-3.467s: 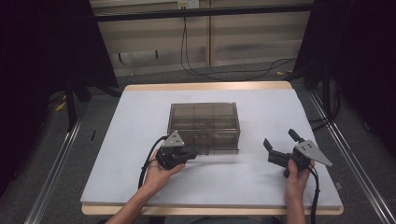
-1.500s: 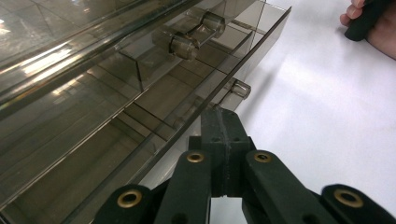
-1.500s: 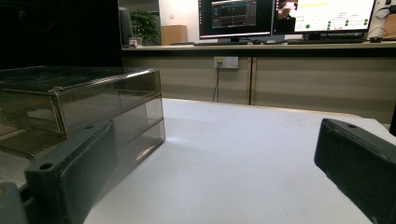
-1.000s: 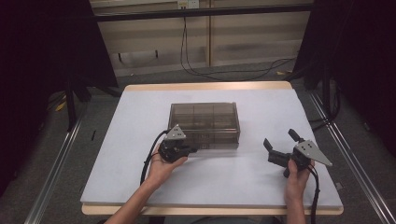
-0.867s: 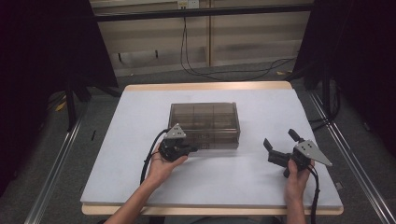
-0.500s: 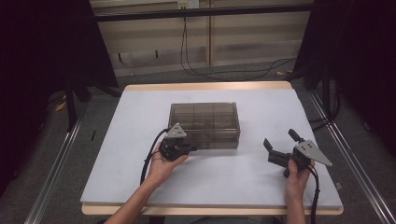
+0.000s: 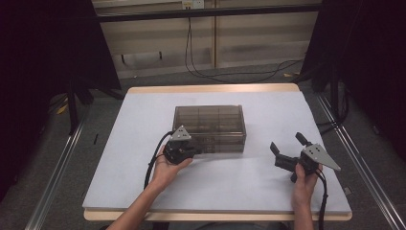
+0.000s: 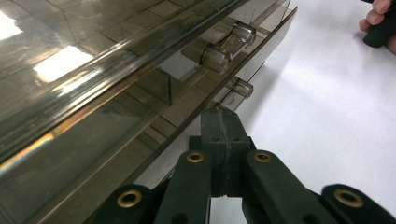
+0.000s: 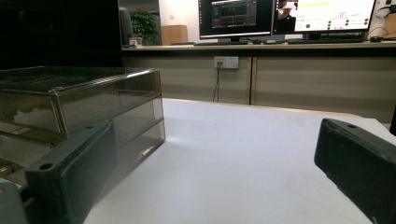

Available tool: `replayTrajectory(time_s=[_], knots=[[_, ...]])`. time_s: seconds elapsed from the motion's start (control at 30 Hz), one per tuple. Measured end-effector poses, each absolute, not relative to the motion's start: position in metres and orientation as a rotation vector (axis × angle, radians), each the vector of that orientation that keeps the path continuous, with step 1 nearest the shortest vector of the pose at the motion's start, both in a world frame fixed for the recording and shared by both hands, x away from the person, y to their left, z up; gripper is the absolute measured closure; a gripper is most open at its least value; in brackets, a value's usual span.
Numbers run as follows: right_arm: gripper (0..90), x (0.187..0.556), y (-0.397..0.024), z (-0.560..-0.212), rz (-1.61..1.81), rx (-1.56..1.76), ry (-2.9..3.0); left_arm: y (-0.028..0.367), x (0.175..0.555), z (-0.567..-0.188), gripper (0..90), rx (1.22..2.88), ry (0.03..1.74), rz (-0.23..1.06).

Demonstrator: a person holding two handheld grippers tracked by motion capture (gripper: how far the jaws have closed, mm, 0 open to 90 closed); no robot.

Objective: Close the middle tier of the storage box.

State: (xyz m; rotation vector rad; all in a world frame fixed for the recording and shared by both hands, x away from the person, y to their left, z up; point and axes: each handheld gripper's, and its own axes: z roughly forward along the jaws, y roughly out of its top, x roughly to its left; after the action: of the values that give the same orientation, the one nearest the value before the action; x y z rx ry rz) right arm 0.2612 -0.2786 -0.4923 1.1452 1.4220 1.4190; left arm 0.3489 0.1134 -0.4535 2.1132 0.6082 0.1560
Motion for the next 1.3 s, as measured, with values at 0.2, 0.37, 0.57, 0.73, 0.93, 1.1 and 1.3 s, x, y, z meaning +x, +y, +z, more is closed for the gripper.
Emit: replayTrajectory(time_s=[0.2, 0.37, 0.57, 0.73, 0.93, 1.1, 1.3], knots=[[0.0, 0.2609, -0.2785, -0.4923, 1.418, 1.148, 1.421, 0.1127, 0.3502, -0.4537, 90.0, 2.107, 0.618, 0.161], [0.0, 0.2609, -0.2785, -0.4922, 1.42, 1.148, 1.424, 0.1128, 0.3513, -0.4533, 90.0, 2.115, 0.619, 0.163], [0.0, 0.2609, -0.2785, -0.4923, 1.417, 1.147, 1.42, 0.1133, 0.3529, -0.4544, 90.0, 2.115, 0.629, 0.162], [0.0, 0.261, -0.2785, -0.4923, 1.418, 1.146, 1.42, 0.1129, 0.3541, -0.4553, 90.0, 2.105, 0.628, 0.162], [0.0, 0.261, -0.2785, -0.4923, 1.417, 1.147, 1.42, 0.1133, 0.3554, -0.4556, 90.0, 2.111, 0.635, 0.162], [0.0, 0.2609, -0.2785, -0.4923, 1.42, 1.147, 1.423, 0.1133, 0.3564, -0.4557, 90.0, 2.112, 0.637, 0.165], [0.0, 0.2608, -0.2784, -0.4923, 1.419, 1.148, 1.422, 0.1129, 0.3564, -0.4562, 90.0, 2.105, 0.635, 0.166]])
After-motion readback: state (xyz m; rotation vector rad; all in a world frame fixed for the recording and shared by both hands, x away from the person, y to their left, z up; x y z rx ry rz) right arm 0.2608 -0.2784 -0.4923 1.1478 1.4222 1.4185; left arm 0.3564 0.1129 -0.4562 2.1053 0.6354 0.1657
